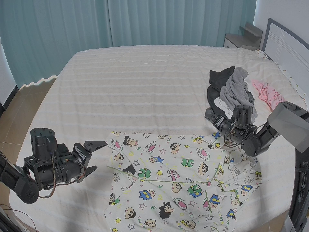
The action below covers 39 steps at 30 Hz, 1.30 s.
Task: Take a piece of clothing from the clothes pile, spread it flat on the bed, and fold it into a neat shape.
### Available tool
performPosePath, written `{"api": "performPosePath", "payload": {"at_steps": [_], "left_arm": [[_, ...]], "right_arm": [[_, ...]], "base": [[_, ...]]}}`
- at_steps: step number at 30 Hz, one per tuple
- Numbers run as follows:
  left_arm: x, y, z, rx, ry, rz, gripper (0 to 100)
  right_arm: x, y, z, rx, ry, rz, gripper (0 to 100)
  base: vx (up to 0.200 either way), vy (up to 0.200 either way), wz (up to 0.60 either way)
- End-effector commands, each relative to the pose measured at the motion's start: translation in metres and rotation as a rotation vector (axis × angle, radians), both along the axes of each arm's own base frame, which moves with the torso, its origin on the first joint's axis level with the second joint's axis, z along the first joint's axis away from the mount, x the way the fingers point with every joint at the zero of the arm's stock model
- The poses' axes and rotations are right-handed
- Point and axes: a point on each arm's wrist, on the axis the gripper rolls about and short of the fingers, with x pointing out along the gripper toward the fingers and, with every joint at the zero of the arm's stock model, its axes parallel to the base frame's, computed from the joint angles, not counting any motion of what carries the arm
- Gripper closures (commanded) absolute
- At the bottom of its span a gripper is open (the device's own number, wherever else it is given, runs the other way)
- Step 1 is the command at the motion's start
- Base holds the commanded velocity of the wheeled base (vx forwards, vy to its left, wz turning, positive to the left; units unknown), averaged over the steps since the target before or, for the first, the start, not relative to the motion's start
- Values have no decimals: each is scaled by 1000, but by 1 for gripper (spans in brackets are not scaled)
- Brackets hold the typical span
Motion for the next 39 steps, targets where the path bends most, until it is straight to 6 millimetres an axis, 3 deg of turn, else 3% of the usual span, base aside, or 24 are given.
{"api": "performPosePath", "payload": {"at_steps": [1,9,25,29,32,39], "left_arm": [[0,0,-1,1,5,1,0],[1,0,-2,3,9,1,0],[0,0,-5,5,20,-1,0],[1,0,-7,8,29,-1,0],[2,0,-9,11,35,-1,0],[3,0,-10,13,39,2,0]], "right_arm": [[-24,1,7,-37,30,18,0],[-46,-8,-14,-135,112,40,0],[-49,-15,-34,-149,177,28,0],[-41,-11,-38,-147,172,37,0],[-25,-5,-42,-143,160,45,0],[16,11,-16,-104,60,36,0]], "base": [[0,0,0],[0,0,0],[0,0,0],[0,0,0],[0,0,0],[0,0,0]]}}
